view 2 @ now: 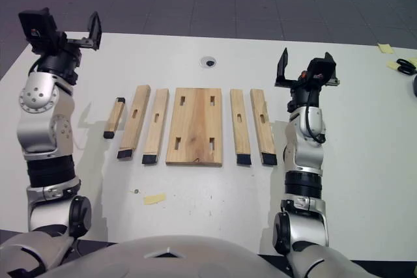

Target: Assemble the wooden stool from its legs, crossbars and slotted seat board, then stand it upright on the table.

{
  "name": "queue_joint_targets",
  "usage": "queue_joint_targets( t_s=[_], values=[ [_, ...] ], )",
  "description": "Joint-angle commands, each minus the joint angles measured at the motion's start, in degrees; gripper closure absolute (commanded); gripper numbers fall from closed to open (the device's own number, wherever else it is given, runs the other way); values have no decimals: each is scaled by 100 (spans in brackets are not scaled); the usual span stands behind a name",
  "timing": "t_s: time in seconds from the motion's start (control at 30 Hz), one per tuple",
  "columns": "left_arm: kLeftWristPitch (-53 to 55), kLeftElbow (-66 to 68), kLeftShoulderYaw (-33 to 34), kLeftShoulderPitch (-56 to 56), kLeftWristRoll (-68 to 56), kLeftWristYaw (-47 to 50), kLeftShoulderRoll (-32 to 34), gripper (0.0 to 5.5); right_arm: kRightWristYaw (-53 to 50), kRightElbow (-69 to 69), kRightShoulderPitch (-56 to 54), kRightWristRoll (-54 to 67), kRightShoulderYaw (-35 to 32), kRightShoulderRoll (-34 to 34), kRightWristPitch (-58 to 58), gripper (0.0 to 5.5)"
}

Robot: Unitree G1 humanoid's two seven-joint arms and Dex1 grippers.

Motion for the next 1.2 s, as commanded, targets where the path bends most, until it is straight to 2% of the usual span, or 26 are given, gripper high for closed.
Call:
queue_joint_targets(
  t_s=[0.03, 0.2, 0.37, 0.7, 0.8, 1.03, 1.2],
  values=[
    [608, 407, 356, 307, -285, -377, 453, 11, -104, -283, 309, -25, -66, 69, -26, 10],
    [1267, 1142, 55, 235, -468, -1236, 915, 11, -371, -703, 973, -88, -21, 414, -75, 10],
    [1728, 1382, -288, 368, -521, -1826, 1103, 11, -548, -813, 1073, -182, 69, 627, -106, 10],
    [2243, 965, -821, 1338, -282, -1920, 1188, 11, -690, -1028, 1272, -262, 59, 727, -62, 10],
    [2197, 1194, -861, 1462, -116, -1750, 1178, 11, -729, -1081, 1267, -242, -2, 696, -19, 10],
    [2124, 1486, -1340, 1715, 162, -2134, 1577, 130, -818, -1142, 1264, -298, -46, 714, 23, 10],
    [1902, 1719, -1962, 1942, 401, -2743, 2026, 202, -949, -1247, 1343, -338, -24, 816, 6, 10]
  ],
)
